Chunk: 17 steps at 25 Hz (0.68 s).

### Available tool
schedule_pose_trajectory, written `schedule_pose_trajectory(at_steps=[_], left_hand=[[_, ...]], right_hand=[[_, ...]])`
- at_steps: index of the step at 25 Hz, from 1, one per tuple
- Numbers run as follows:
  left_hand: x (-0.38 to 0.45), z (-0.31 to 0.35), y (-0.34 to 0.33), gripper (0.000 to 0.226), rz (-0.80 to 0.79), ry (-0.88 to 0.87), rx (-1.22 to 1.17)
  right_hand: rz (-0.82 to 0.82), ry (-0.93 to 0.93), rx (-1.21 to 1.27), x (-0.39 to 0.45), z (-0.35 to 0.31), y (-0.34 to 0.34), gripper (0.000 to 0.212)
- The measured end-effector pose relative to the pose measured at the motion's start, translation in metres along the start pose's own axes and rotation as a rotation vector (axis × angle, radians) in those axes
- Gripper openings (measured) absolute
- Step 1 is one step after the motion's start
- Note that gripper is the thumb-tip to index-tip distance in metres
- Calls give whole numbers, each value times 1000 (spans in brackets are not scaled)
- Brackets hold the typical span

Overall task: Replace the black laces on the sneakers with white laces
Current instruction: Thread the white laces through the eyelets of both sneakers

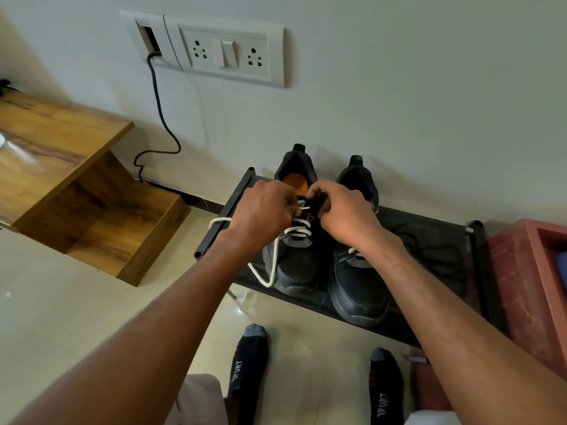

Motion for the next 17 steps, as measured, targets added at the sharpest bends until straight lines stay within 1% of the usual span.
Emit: schedule_pose_trajectory(at_steps=[3,5,7,11,12,15,17], left_hand=[[-2,9,-5,17,0,-64,125],[-3,10,-12,24,-27,-96,156],[-3,8,-16,23,-49,-71,132],[-5,1,-20,15,-69,105,-74],[-5,0,-20,15,-78,124,-95],[-7,2,-24,19,-120,74,-17],[-8,4,-23,21,-91,68,4]], right_hand=[[4,-15,25,2,1,2,49],[9,-26,45,2,2,4,48],[11,-36,62,2,4,4,47],[12,-29,46,2,4,5,46],[9,-26,42,2,4,4,46],[5,-21,46,2,4,4,47],[0,-22,50,2,3,4,47]])
Point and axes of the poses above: each hand's wrist, its own x-axis towards the middle knuckle, its own y-axis out of the back of the hand, z = x × y, the point moved 8 cm from there along x, towards the middle knuckle, and after that the axes turned 14 degrees about z, right-handed, at the moved point
